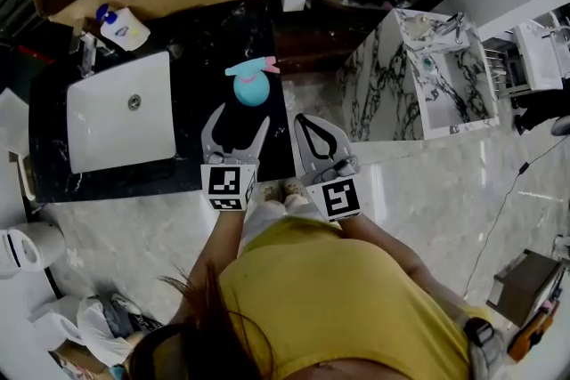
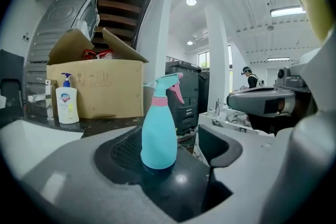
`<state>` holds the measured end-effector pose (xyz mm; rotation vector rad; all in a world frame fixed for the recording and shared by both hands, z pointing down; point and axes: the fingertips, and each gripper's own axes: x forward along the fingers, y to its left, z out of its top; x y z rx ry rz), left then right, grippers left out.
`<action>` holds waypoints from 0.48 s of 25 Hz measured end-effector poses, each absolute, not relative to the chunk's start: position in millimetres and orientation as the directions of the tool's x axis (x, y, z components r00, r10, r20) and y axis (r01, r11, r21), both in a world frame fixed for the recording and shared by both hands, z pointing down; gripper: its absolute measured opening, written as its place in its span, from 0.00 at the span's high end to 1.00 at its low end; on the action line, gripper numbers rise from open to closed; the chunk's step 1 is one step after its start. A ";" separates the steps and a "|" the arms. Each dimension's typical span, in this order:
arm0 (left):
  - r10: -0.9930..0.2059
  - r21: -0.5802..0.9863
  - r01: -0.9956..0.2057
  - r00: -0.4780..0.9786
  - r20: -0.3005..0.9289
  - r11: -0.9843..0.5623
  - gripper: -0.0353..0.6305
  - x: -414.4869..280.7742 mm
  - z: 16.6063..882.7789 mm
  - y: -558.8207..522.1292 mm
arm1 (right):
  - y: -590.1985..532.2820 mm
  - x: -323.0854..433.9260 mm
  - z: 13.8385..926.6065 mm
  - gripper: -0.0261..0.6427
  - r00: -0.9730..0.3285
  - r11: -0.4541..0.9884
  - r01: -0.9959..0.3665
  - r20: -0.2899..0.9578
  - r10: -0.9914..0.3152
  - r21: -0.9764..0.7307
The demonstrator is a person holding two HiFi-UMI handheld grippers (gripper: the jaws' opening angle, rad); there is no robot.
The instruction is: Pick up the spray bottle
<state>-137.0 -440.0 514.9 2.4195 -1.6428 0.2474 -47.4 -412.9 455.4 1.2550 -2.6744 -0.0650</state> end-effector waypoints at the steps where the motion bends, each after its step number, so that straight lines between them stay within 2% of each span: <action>1: -0.892 0.072 -0.930 0.367 0.264 -0.361 0.43 -137.1 520.0 -444.7 | -415.5 -48.5 457.9 0.96 -0.625 0.643 -0.757 0.157 -0.765 0.119; 8: -0.860 0.049 -0.923 0.373 0.348 -0.381 0.30 -139.2 556.6 -477.1 | -431.5 -52.6 470.2 0.96 -0.618 0.643 -0.757 0.193 -0.762 0.116; 12: -0.845 0.075 -0.917 0.392 0.363 -0.393 0.26 -136.3 566.1 -493.1 | -438.2 -53.0 475.3 0.96 -0.610 0.637 -0.763 0.205 -0.765 0.107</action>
